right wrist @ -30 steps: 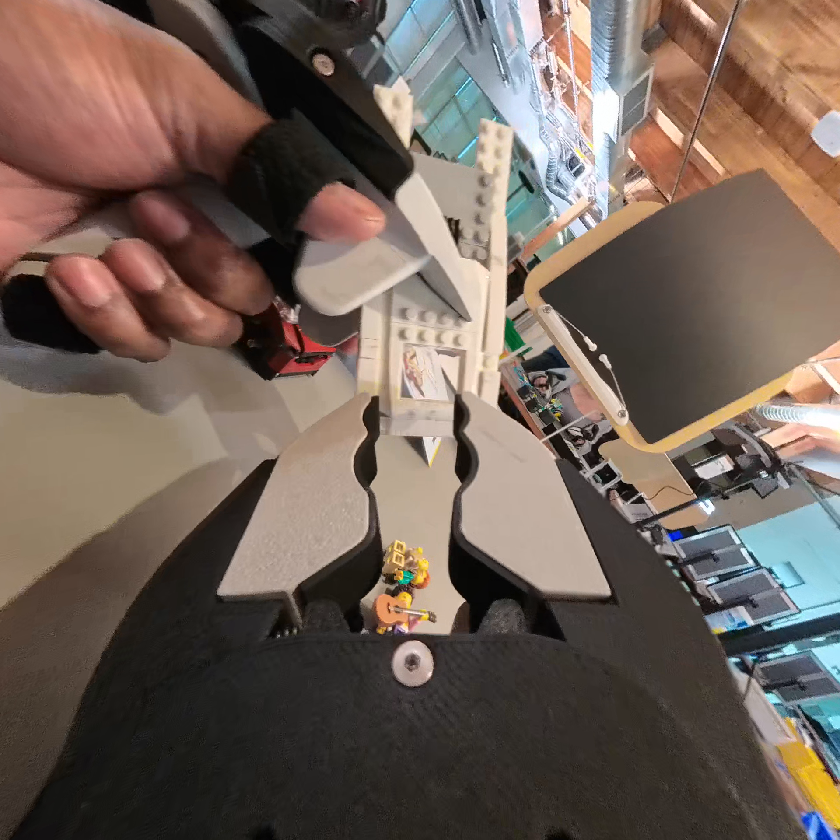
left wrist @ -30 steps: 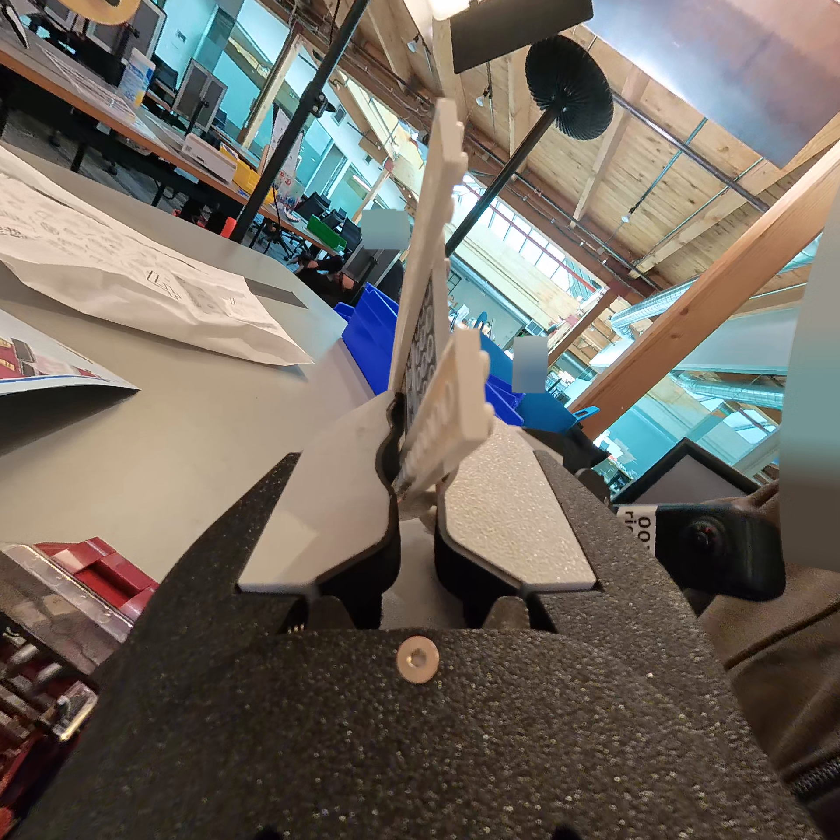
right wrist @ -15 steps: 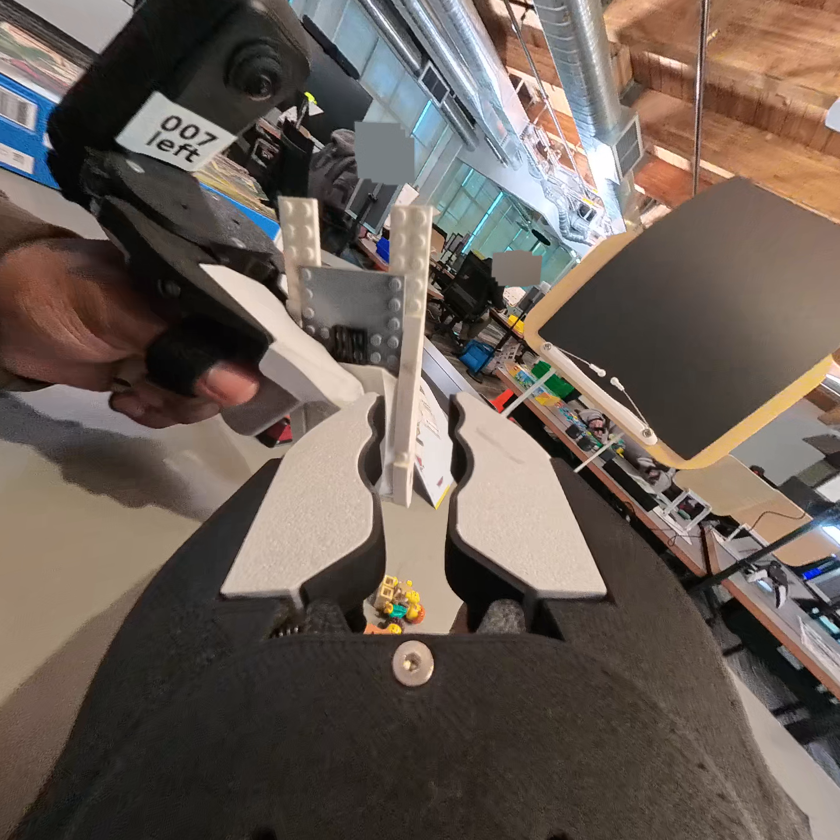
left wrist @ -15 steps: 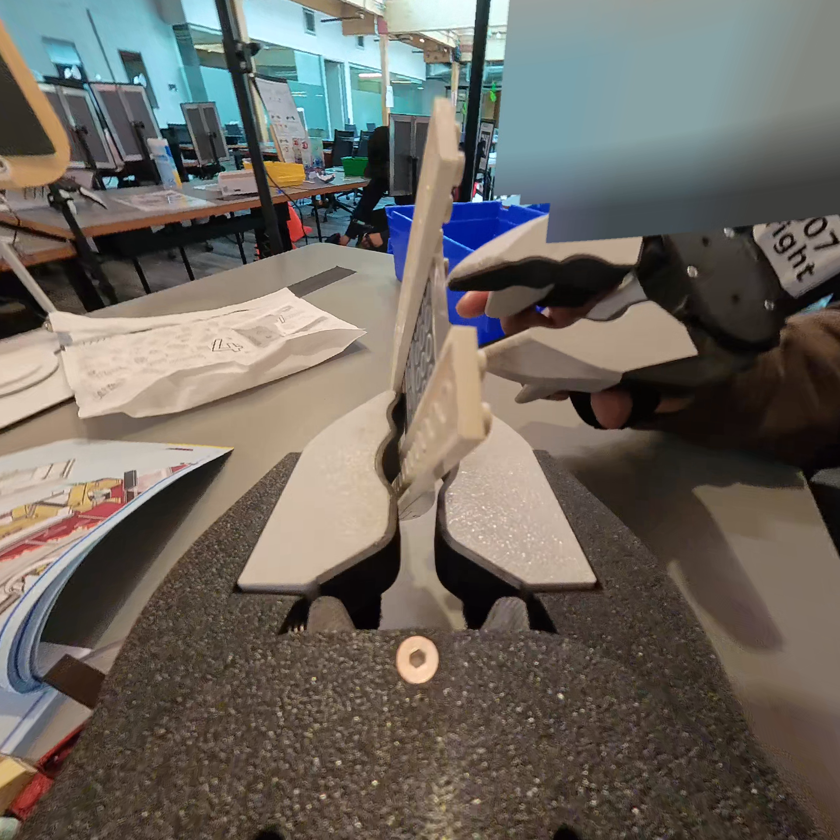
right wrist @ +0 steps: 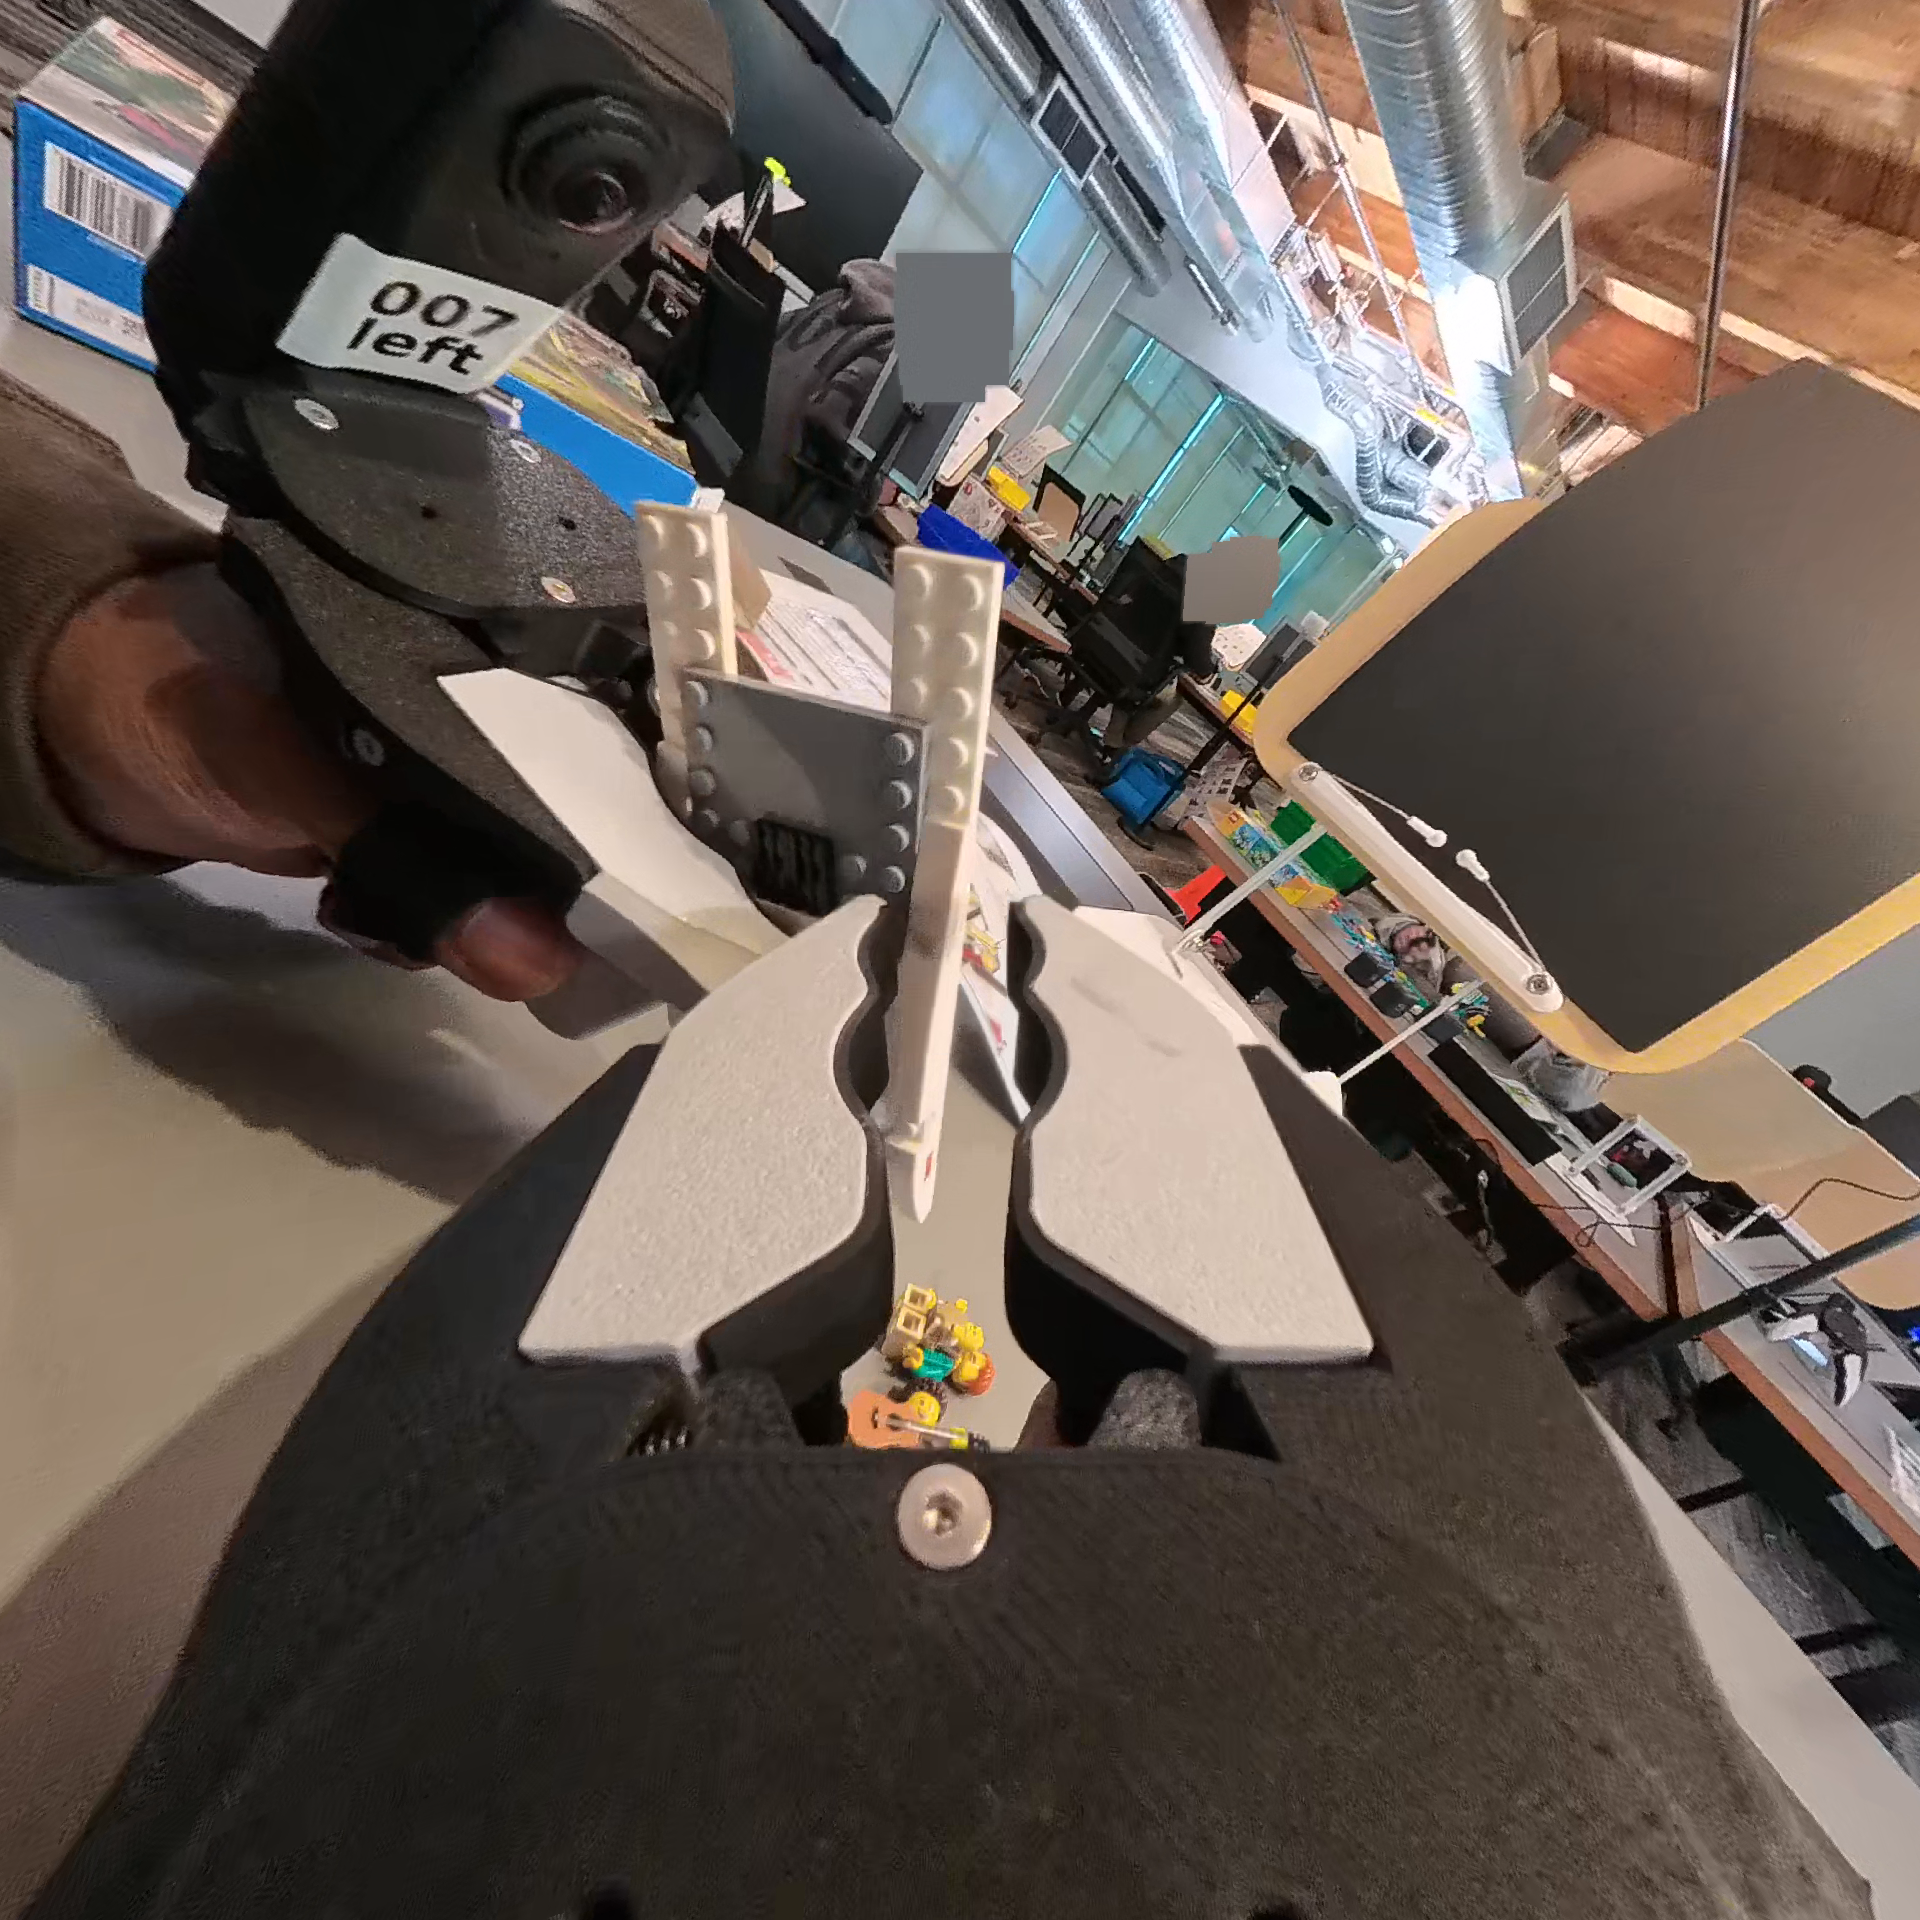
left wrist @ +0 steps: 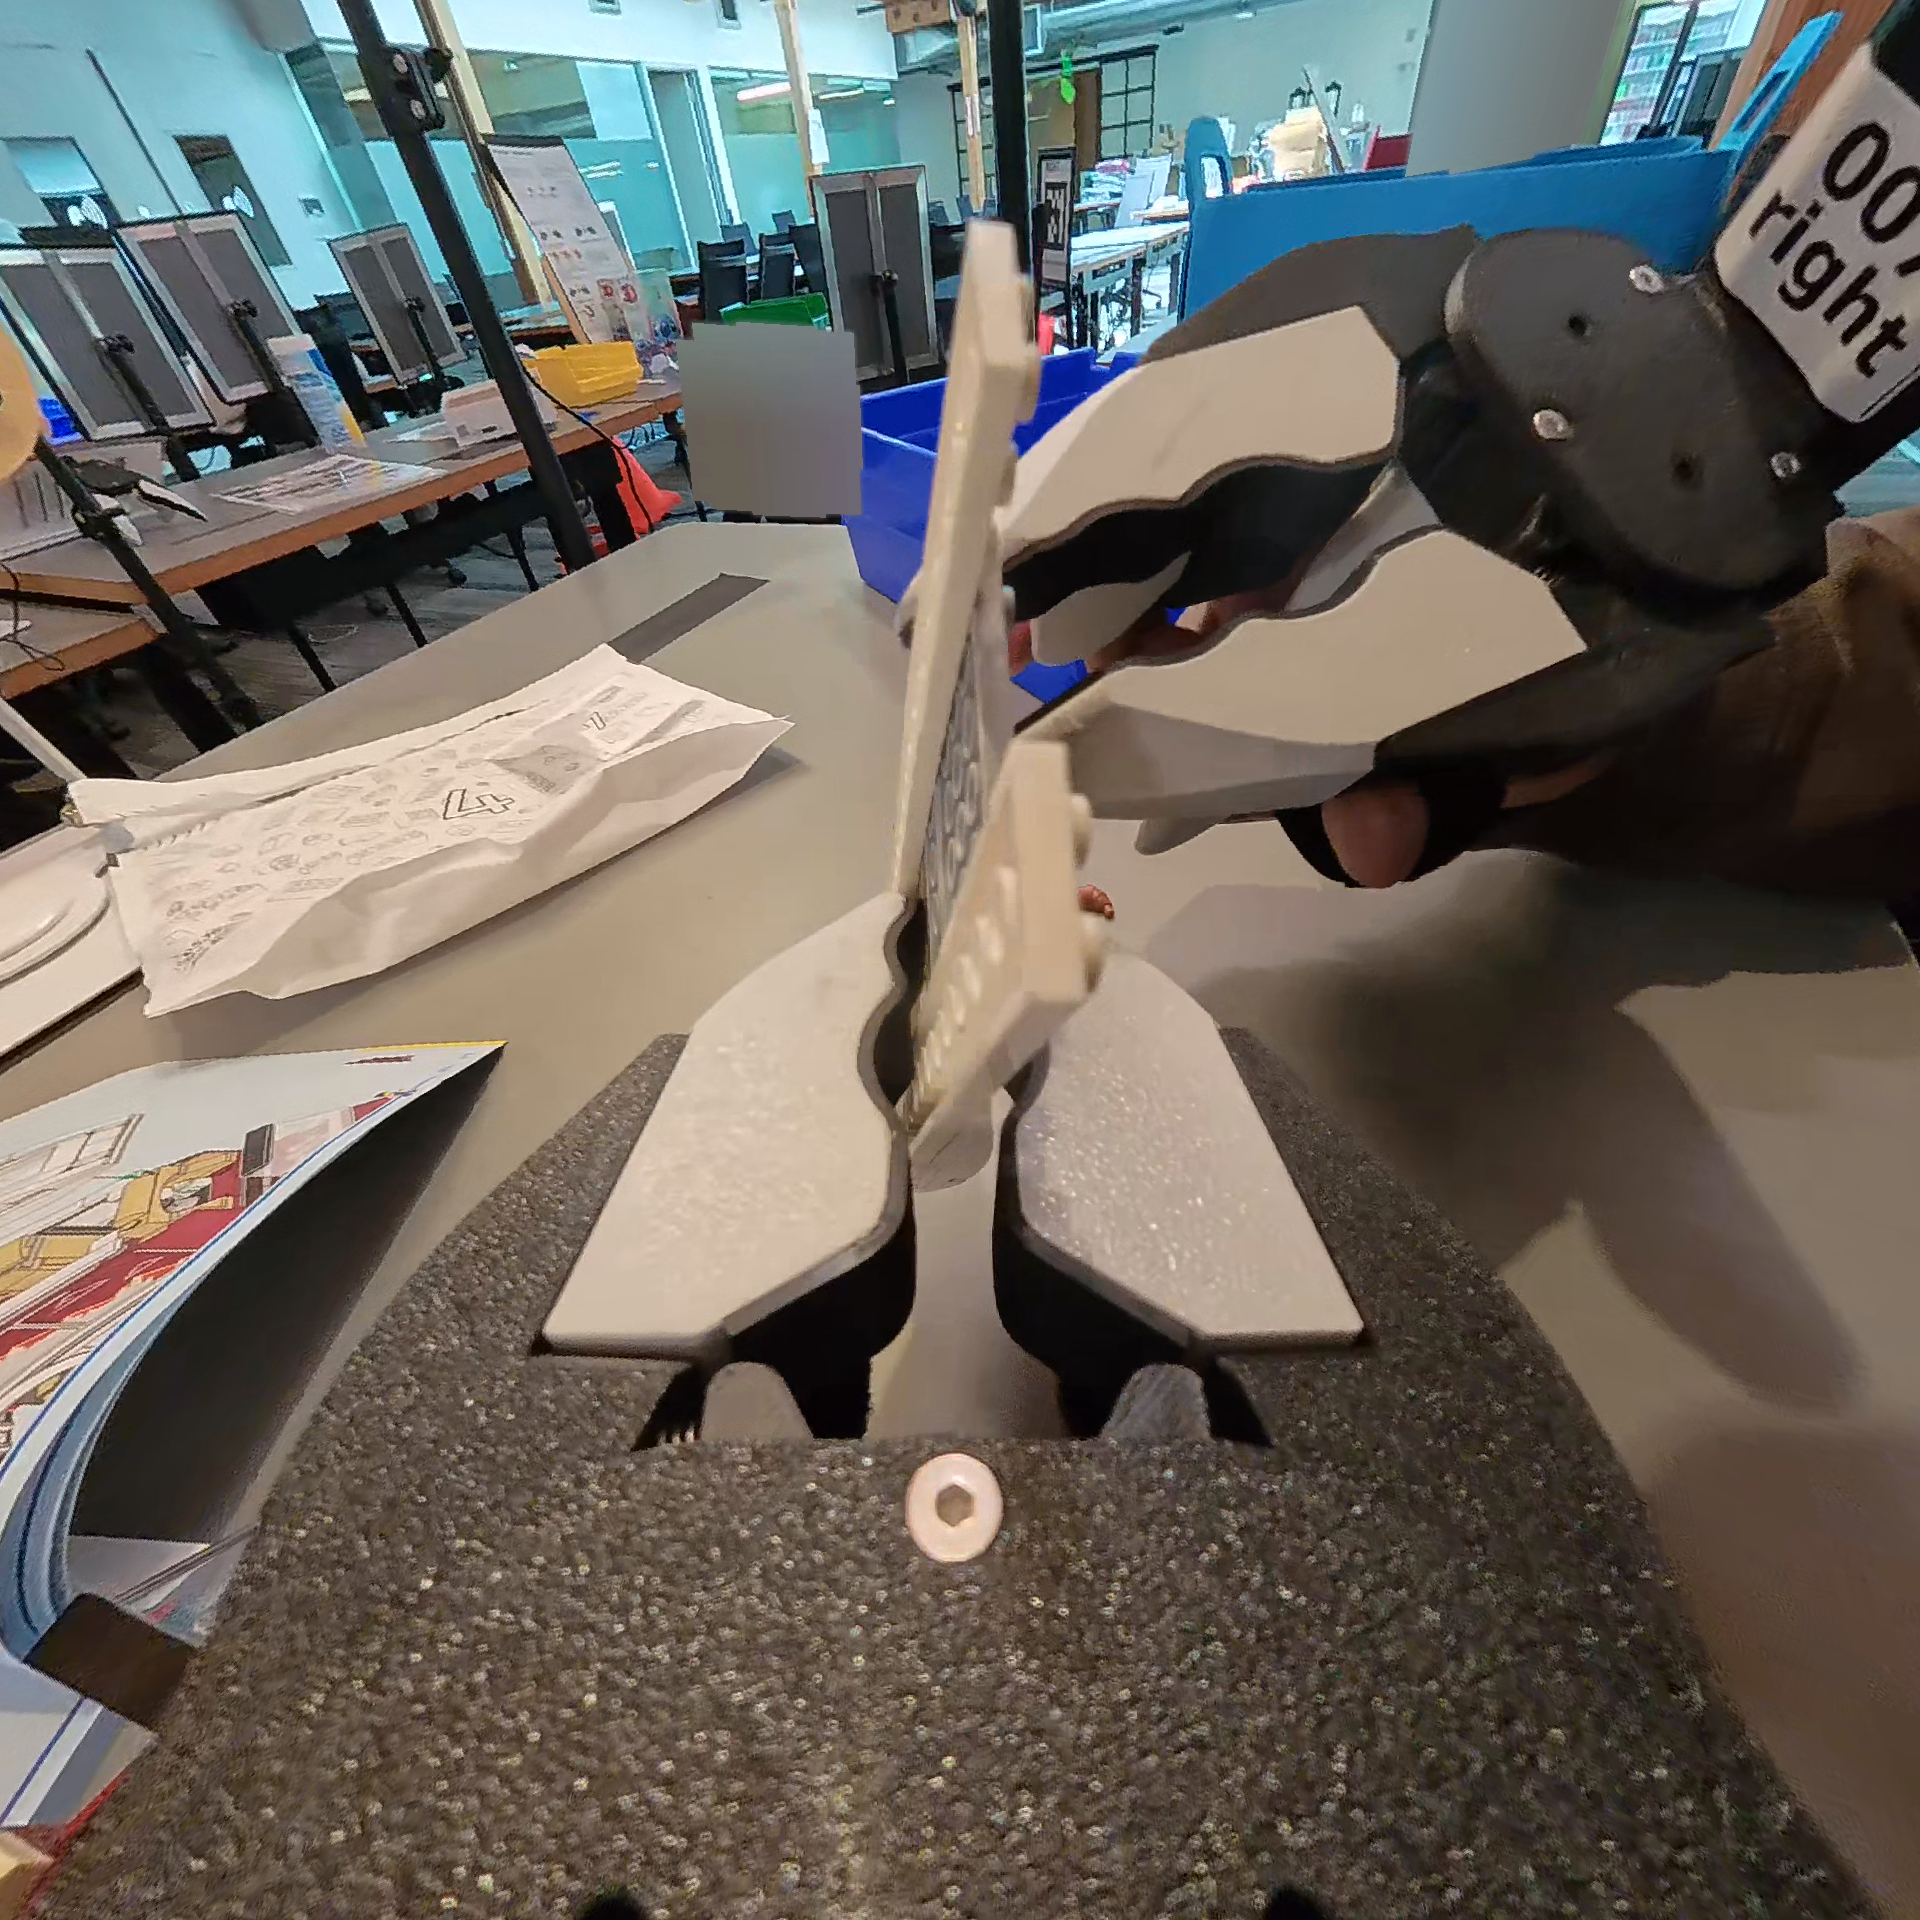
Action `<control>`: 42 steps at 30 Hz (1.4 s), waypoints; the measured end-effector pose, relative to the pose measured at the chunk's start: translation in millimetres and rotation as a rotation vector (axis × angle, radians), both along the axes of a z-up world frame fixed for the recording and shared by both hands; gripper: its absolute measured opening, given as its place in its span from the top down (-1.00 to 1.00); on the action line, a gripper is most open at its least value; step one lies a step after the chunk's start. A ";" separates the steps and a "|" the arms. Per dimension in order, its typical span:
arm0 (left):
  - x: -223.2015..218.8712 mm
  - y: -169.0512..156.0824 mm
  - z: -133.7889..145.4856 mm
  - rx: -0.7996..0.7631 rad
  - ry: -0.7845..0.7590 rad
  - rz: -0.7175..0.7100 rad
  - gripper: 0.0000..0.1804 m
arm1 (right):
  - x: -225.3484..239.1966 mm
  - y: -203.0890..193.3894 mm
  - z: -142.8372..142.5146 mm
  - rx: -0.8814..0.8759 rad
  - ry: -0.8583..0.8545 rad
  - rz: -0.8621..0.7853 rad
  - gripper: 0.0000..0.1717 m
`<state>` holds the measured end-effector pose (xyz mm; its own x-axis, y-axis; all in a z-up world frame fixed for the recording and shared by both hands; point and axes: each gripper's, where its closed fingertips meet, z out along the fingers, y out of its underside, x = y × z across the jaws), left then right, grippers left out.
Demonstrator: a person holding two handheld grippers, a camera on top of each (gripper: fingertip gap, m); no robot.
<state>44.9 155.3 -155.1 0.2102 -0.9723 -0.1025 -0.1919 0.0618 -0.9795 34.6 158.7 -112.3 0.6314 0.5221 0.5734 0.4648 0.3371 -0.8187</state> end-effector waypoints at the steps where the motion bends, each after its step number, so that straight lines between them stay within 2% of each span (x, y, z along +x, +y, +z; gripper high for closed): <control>1: 0.2 -0.1 -1.0 0.000 0.007 -0.001 0.88 | 0.1 0.4 -1.3 -0.007 -0.003 0.003 0.77; 8: 0.3 -0.6 -3.9 -0.029 0.021 -0.014 0.88 | -0.7 1.0 -7.9 -0.018 -0.057 -0.007 0.83; 15: 0.7 -1.7 -4.6 0.009 0.042 -0.008 0.88 | 5.5 2.5 -7.5 -0.065 -0.059 -0.005 0.74; 20: 1.1 -3.7 -5.4 0.021 0.055 -0.004 0.88 | 0.9 -0.3 -11.2 -0.042 -0.079 -0.005 0.90; 28: -1.6 -1.3 -7.0 0.187 0.122 0.032 0.88 | -0.3 -2.0 -13.2 -0.092 -0.048 0.015 0.90; 32: -2.4 -1.0 -6.0 0.263 0.145 0.044 0.88 | 0.4 -4.1 -12.5 -0.061 -0.078 0.030 0.90; 38: -5.0 5.9 -2.4 0.258 0.131 0.101 0.88 | 2.0 -5.7 -11.0 -0.041 -0.085 0.021 0.91; 39: -7.5 9.9 -1.5 0.246 0.122 0.126 0.88 | 6.8 -2.9 -7.7 -0.024 -0.070 -0.020 1.00; 42: -14.3 20.8 4.3 0.153 0.065 0.156 0.88 | 34.6 10.0 1.3 -0.010 -0.025 -0.117 1.00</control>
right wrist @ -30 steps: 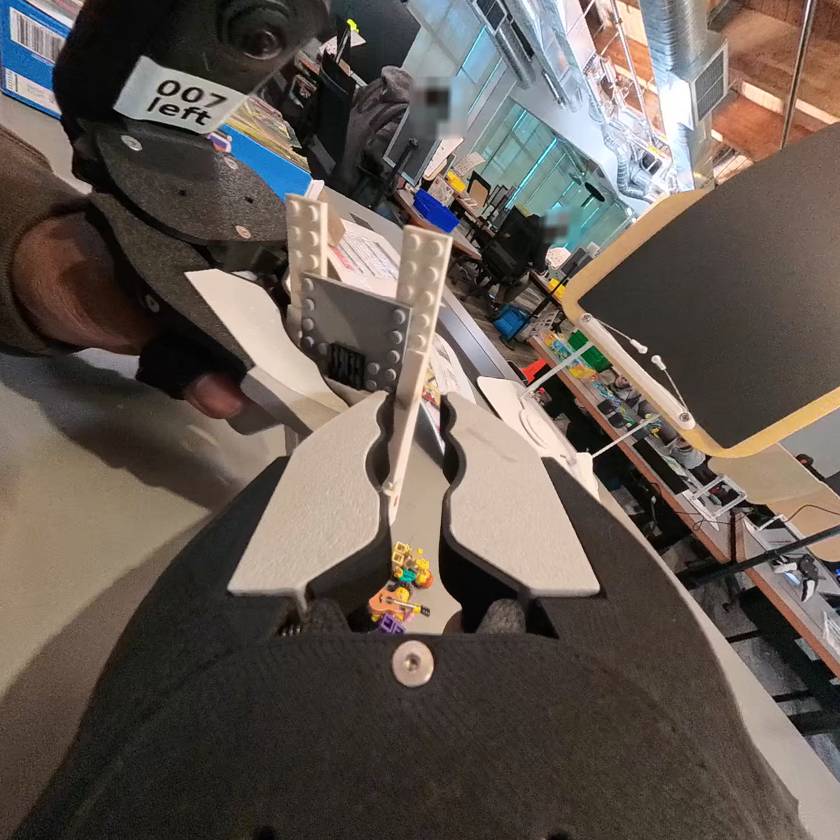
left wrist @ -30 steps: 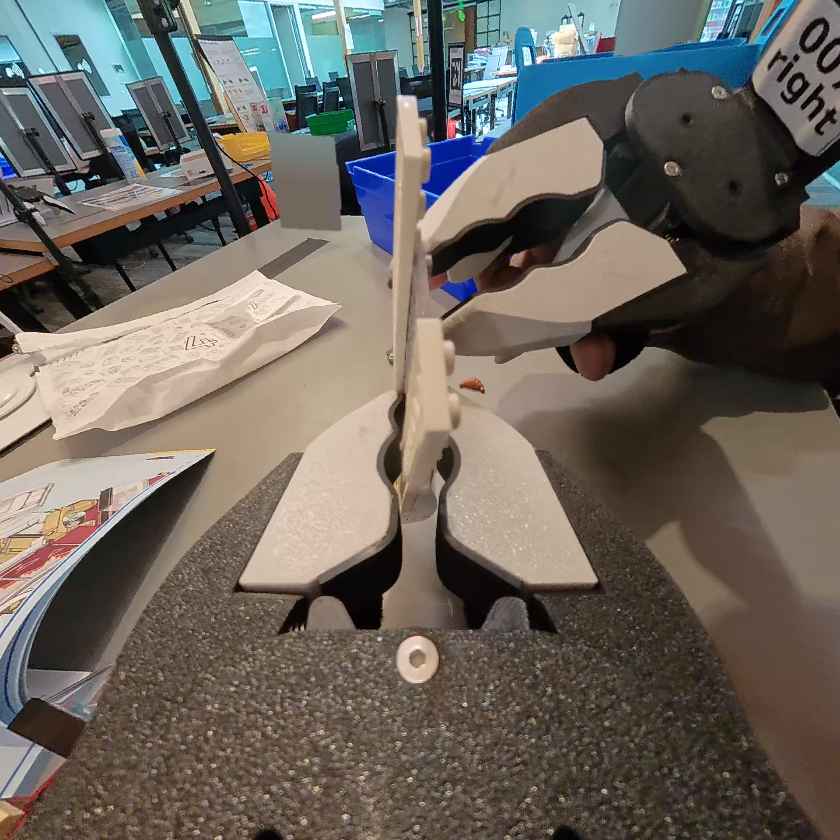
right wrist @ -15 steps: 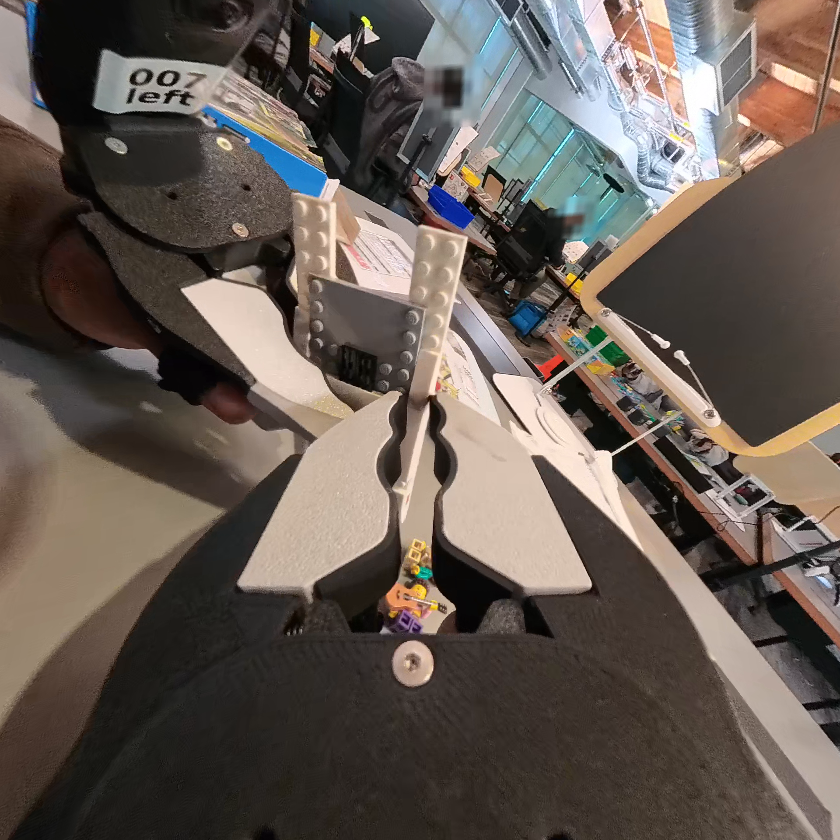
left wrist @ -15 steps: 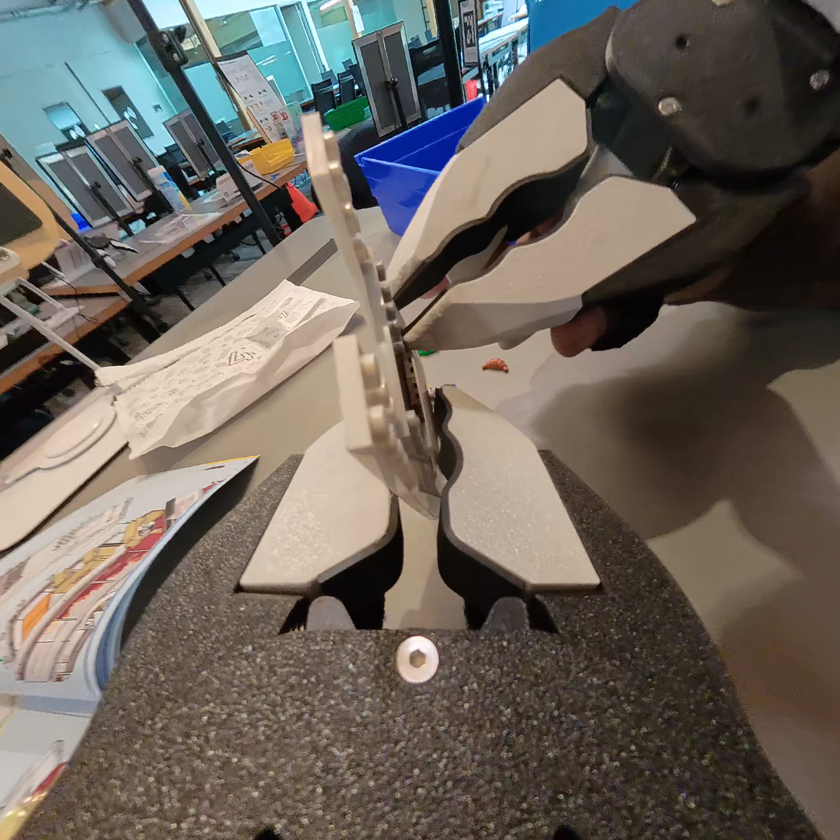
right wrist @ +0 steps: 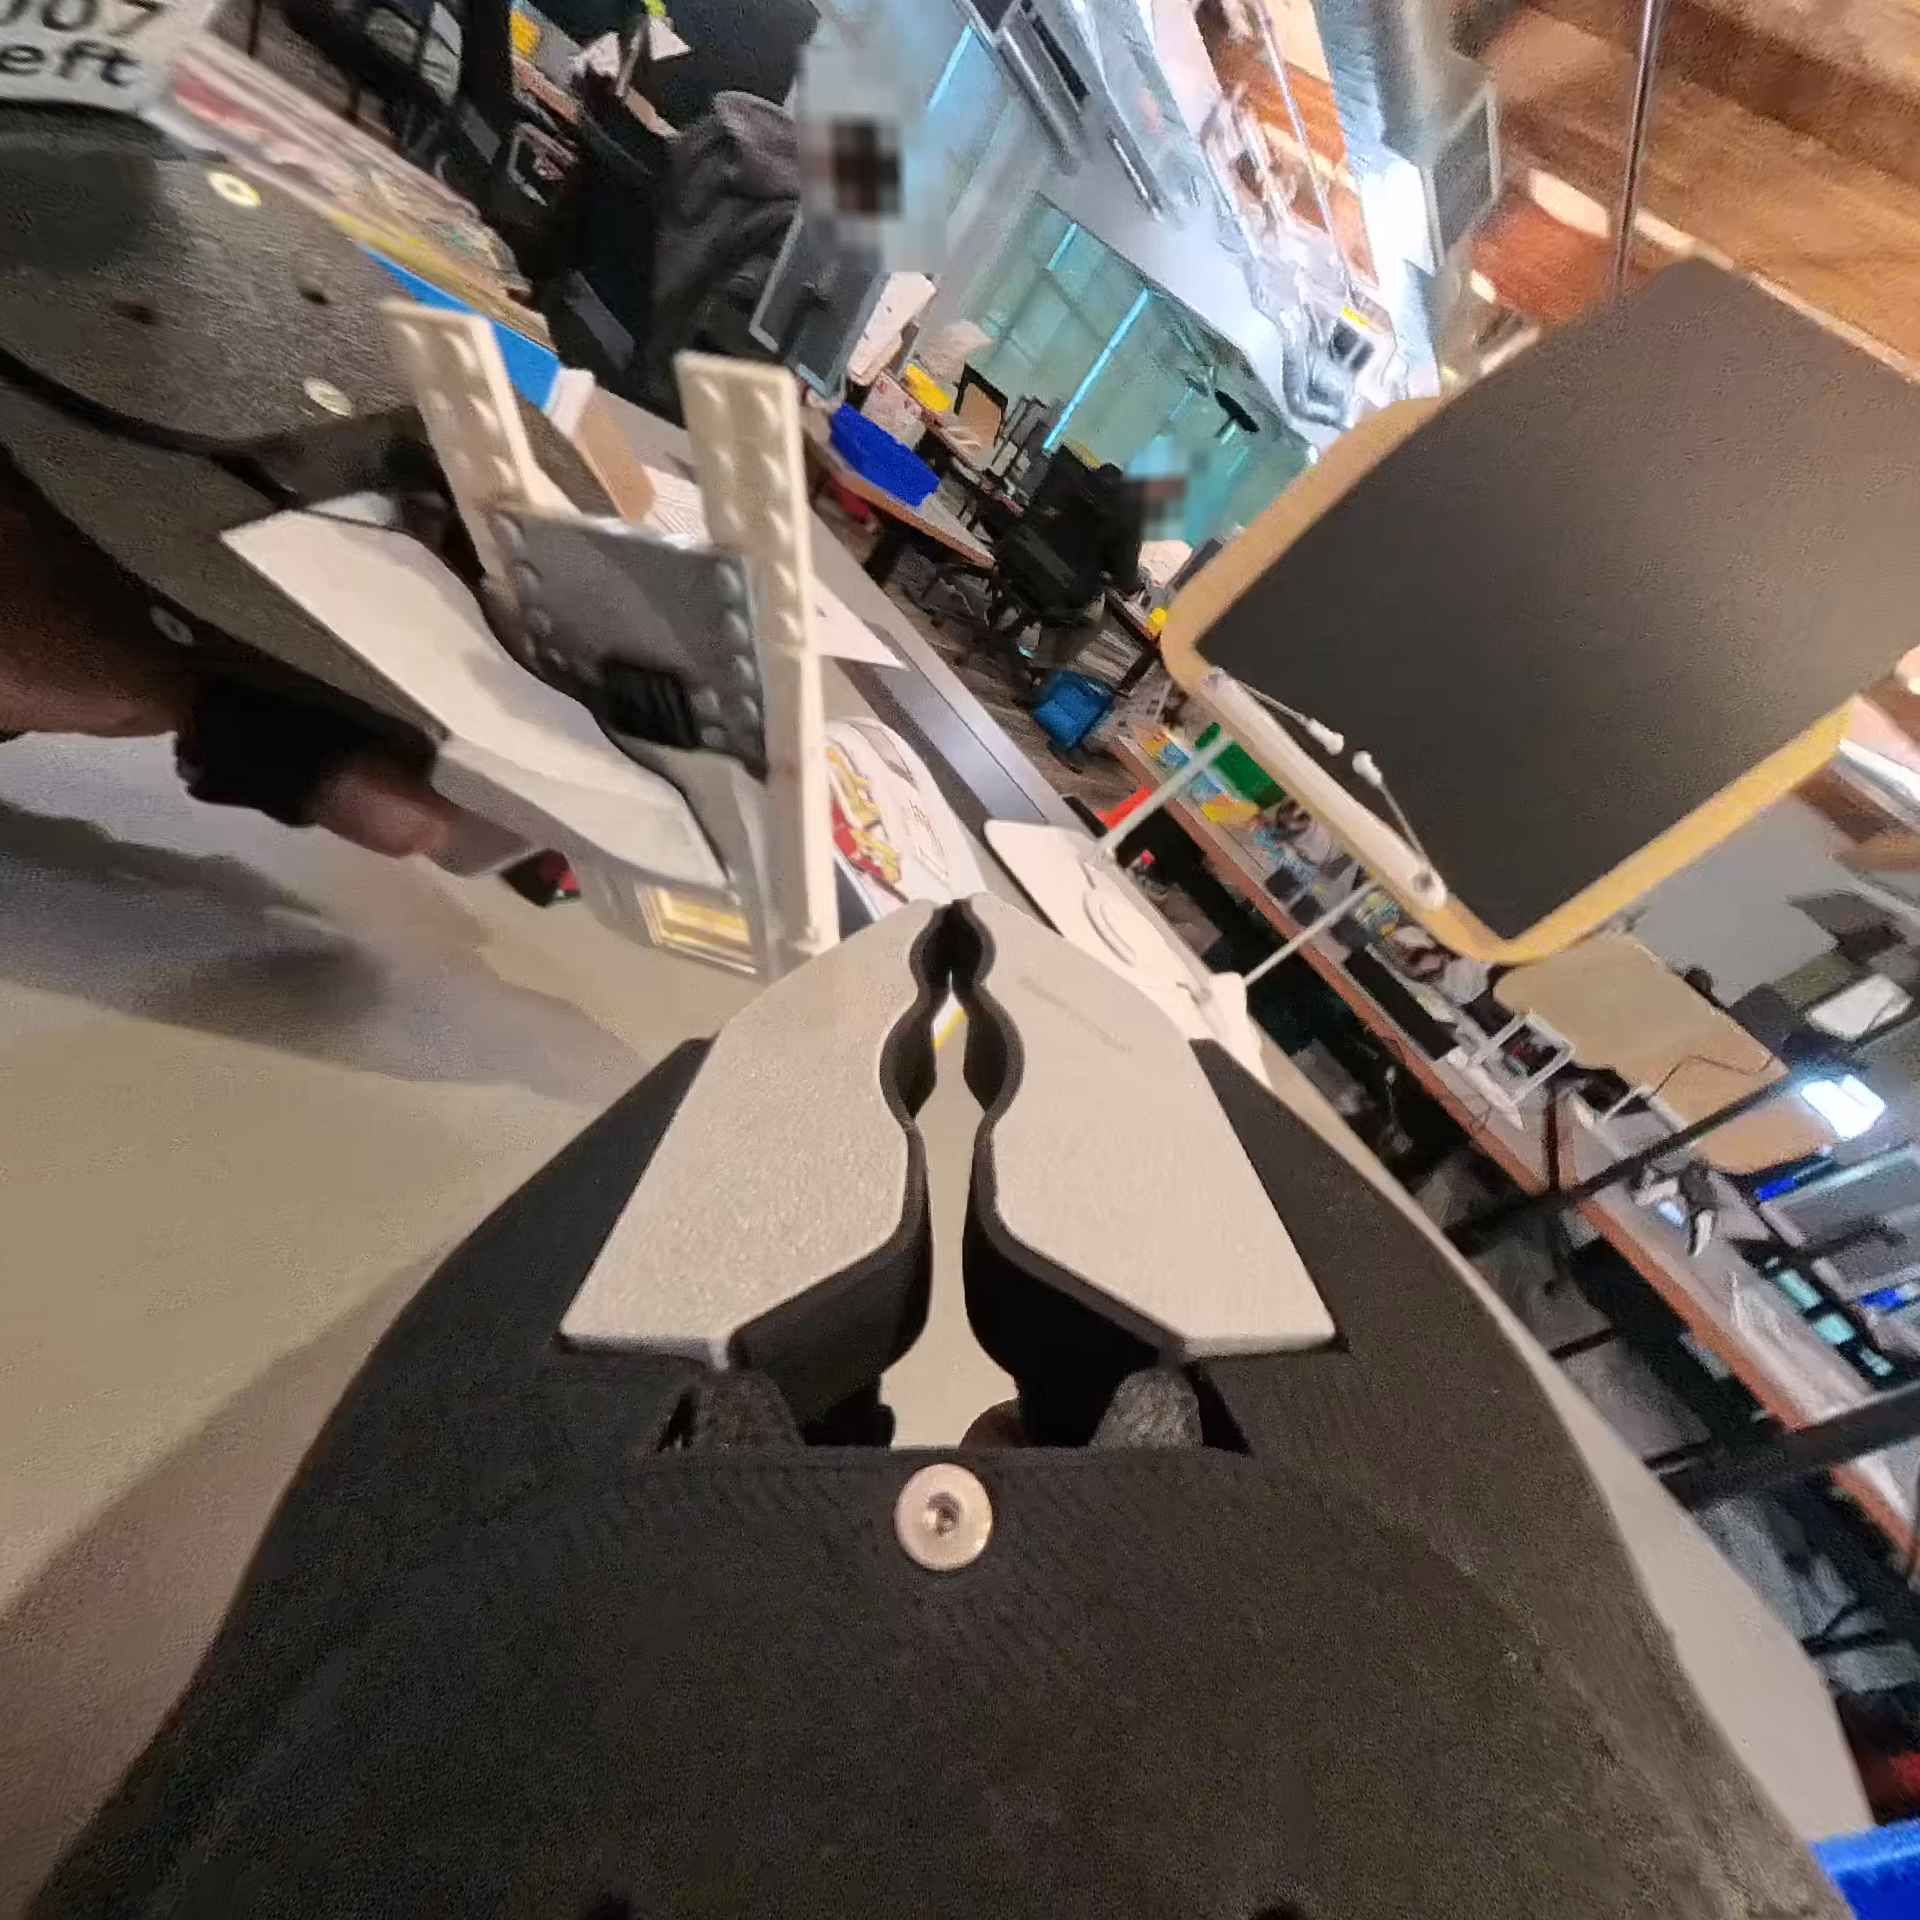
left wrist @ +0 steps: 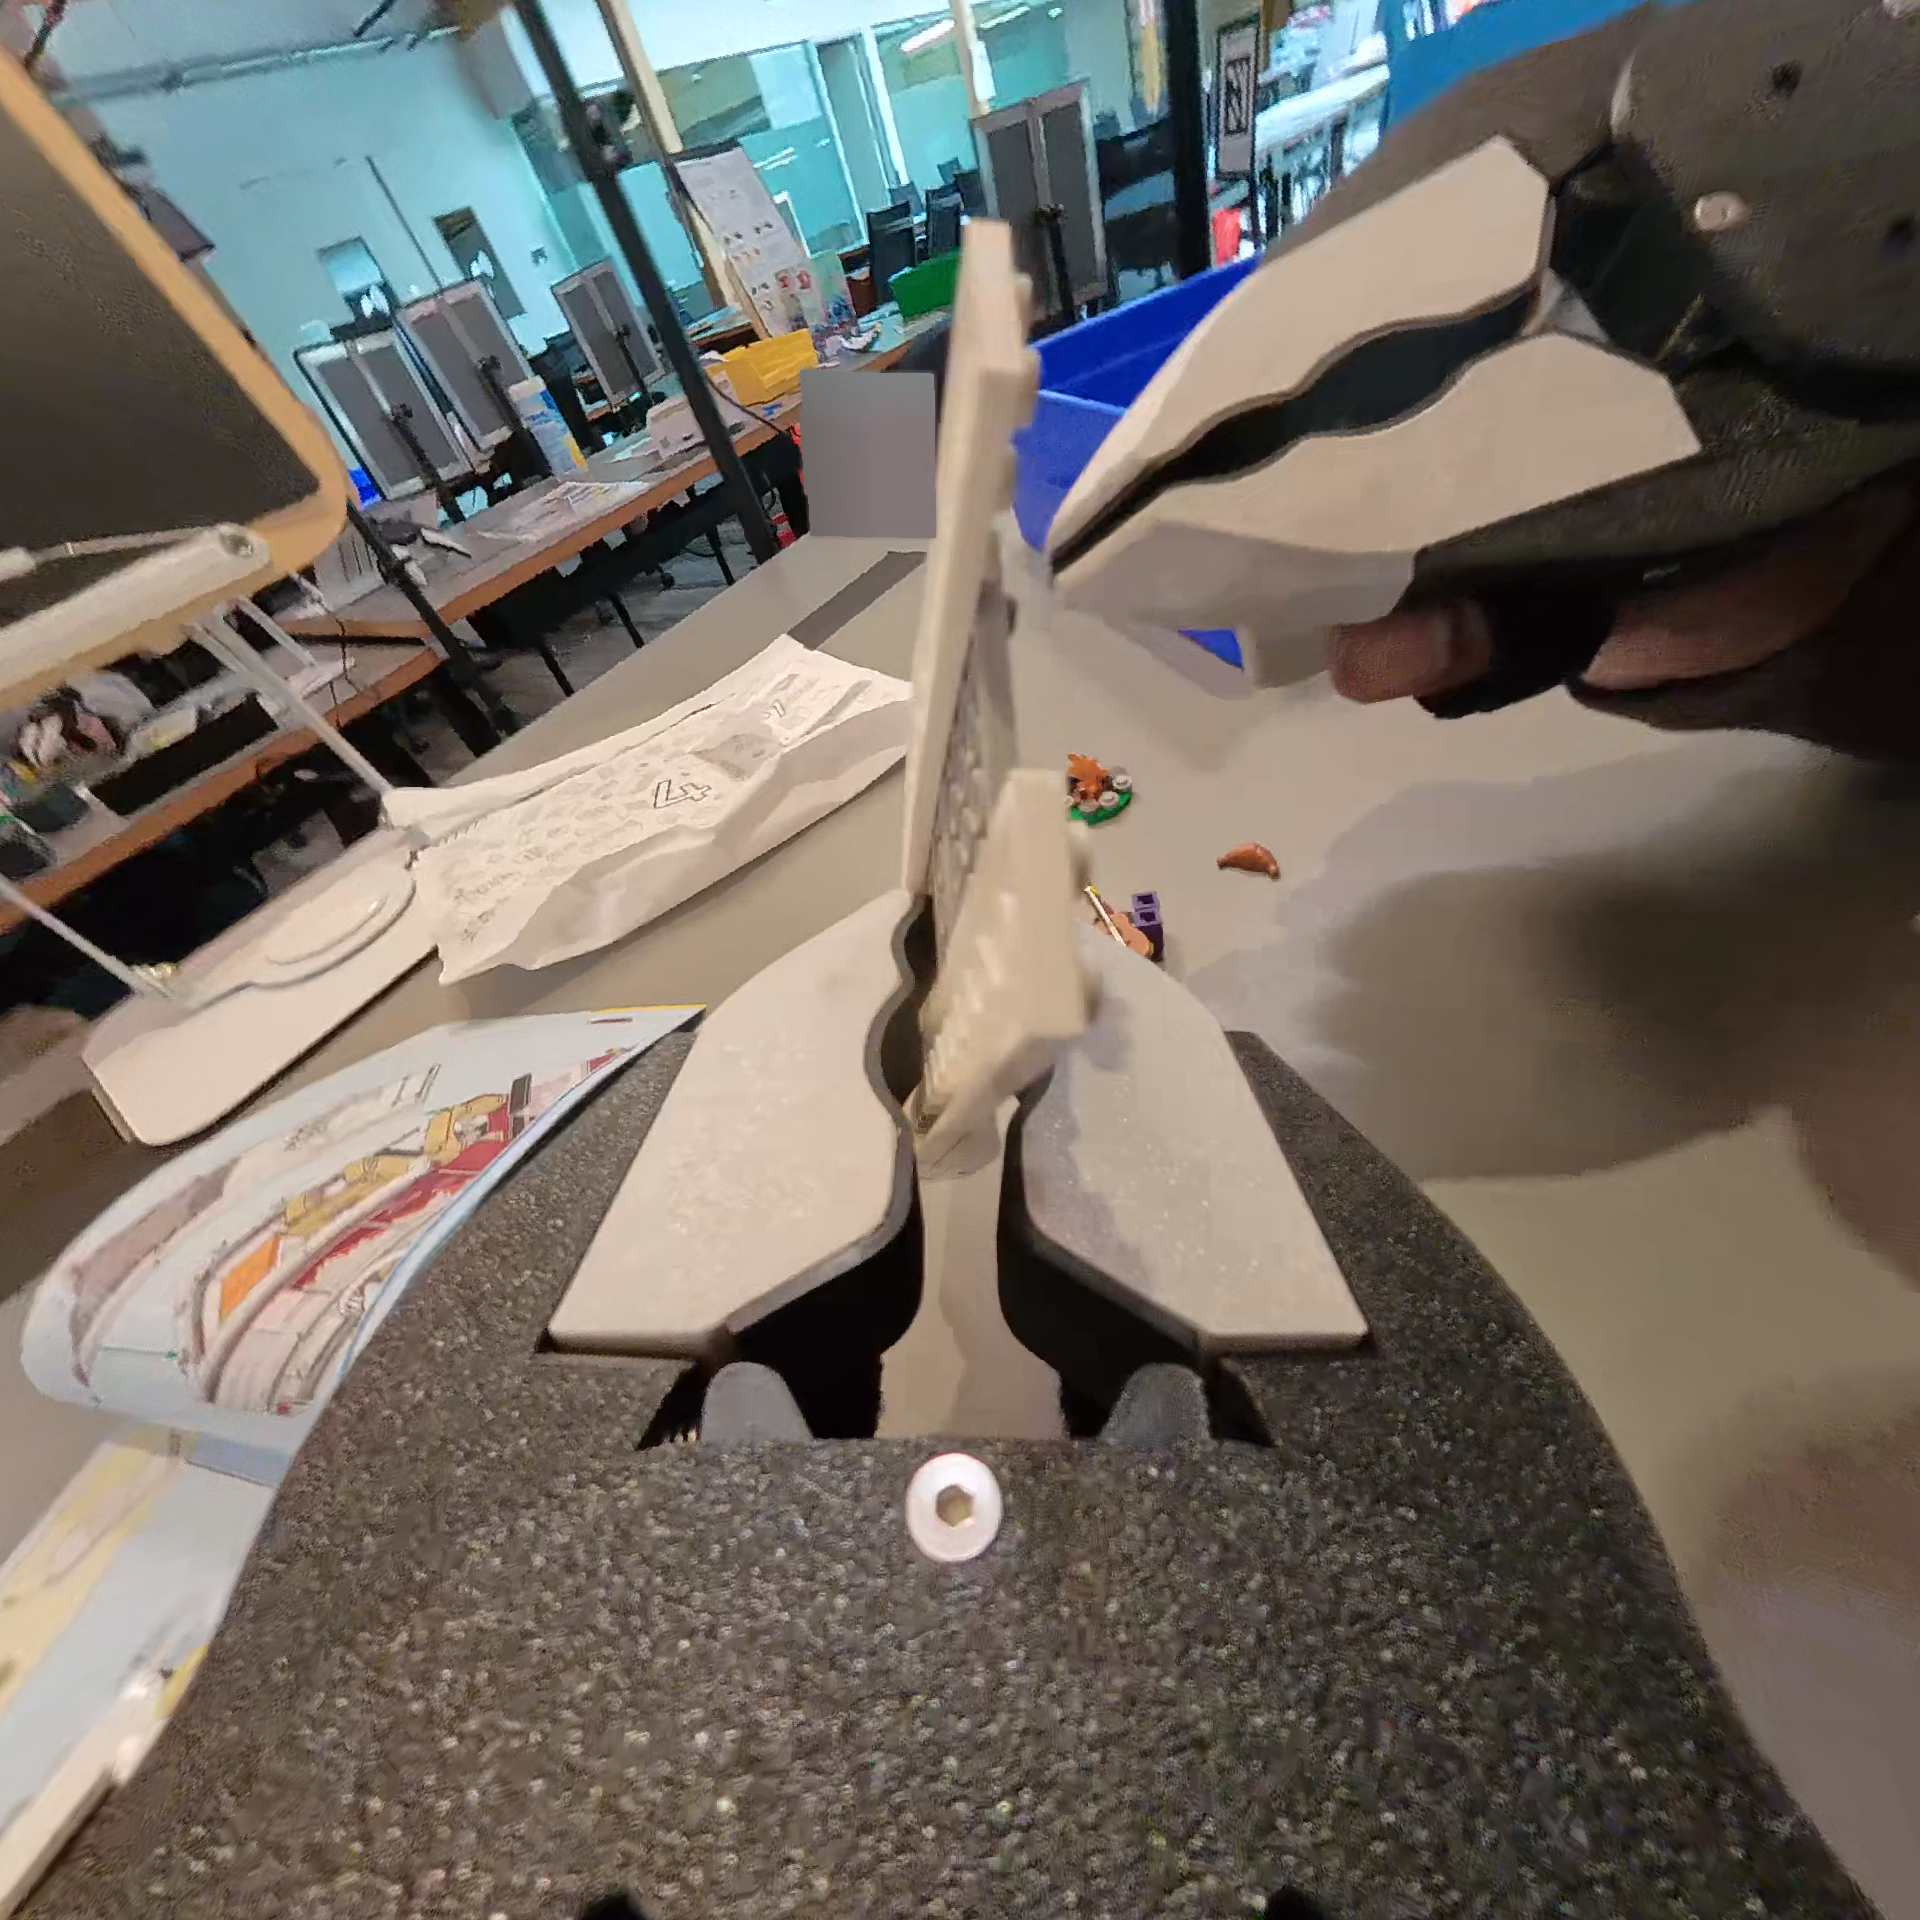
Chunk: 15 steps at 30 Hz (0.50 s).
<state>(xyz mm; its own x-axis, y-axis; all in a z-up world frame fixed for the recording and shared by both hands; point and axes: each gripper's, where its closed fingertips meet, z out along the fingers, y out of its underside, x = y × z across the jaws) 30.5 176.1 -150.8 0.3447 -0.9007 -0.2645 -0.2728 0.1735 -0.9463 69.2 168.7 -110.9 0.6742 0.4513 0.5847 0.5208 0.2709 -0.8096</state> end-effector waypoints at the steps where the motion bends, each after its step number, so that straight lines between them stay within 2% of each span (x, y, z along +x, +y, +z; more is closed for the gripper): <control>1: -0.3 1.7 0.1 -0.038 -0.018 -0.001 0.89 | 4.1 2.3 -1.8 -0.022 0.013 -0.001 1.00; 6: 1.3 0.8 0.3 -0.182 -0.098 -0.053 0.89 | -7.6 1.1 -21.5 -0.095 -0.012 0.060 1.00; 10: 5.7 -7.9 0.5 -0.270 -0.134 -0.124 0.88 | -11.4 3.6 -29.9 -0.120 -0.016 0.062 0.85; 15: 8.7 -13.3 -1.8 -0.426 -0.173 -0.193 0.88 | -14.1 2.5 -34.9 -0.157 -0.014 0.098 0.80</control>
